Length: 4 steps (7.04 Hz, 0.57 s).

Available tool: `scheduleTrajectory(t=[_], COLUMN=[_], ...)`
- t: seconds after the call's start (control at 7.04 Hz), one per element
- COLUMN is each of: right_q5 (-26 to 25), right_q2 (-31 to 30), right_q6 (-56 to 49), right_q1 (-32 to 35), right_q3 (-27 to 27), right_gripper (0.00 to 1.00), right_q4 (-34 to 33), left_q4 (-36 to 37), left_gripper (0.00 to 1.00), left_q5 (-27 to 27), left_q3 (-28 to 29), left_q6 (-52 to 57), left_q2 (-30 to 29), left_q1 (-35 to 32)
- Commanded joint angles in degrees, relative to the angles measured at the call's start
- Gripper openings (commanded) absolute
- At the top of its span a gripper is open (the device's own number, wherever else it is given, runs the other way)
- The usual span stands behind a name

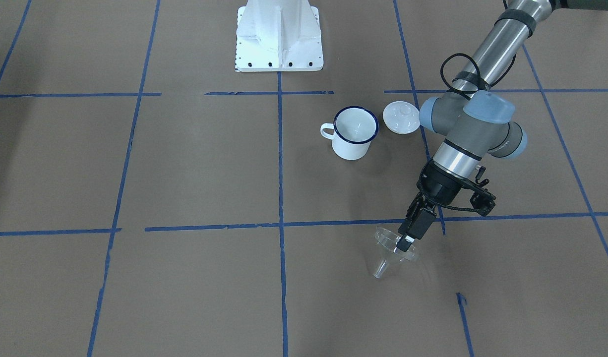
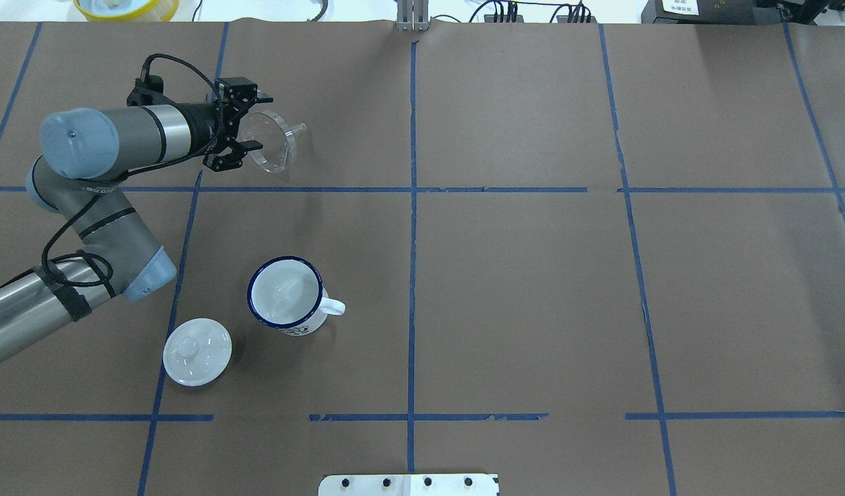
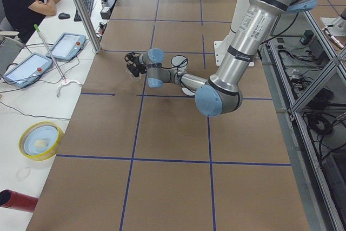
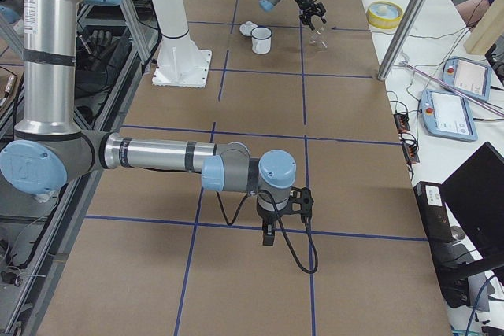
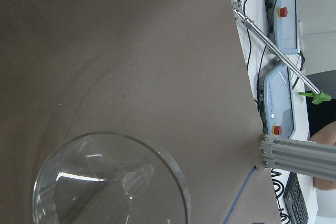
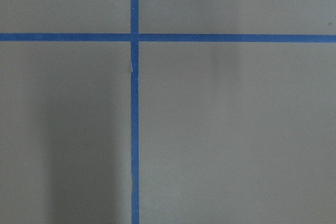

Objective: Place funnel on cup
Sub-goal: 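Lower the left gripper onto the glass funnel and grasp its rim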

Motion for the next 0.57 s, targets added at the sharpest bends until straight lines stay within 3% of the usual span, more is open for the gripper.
scheduleTrajectory(t=[0.0, 0.28, 0.43], right_q5=[0.0, 0.0, 0.0], right_q2=[0.0, 0.0, 0.0], right_q6=[0.0, 0.0, 0.0], right_q1=[0.0, 0.0, 0.0], right_q3=[0.0, 0.0, -0.1], right_gripper=[1.00, 1.00, 1.00], right_q4=[0.0, 0.0, 0.0], left_q4=[-2.6, -2.9, -2.9], left_gripper=[0.82, 0.65, 0.65], left_q5=[3.6, 3.7, 3.8], left_q3=[3.1, 3.4, 3.6], left_q6=[-0.2, -0.2, -0.2], left_q2=[-1.4, -1.5, -1.5], left_q1=[0.3, 0.3, 0.7])
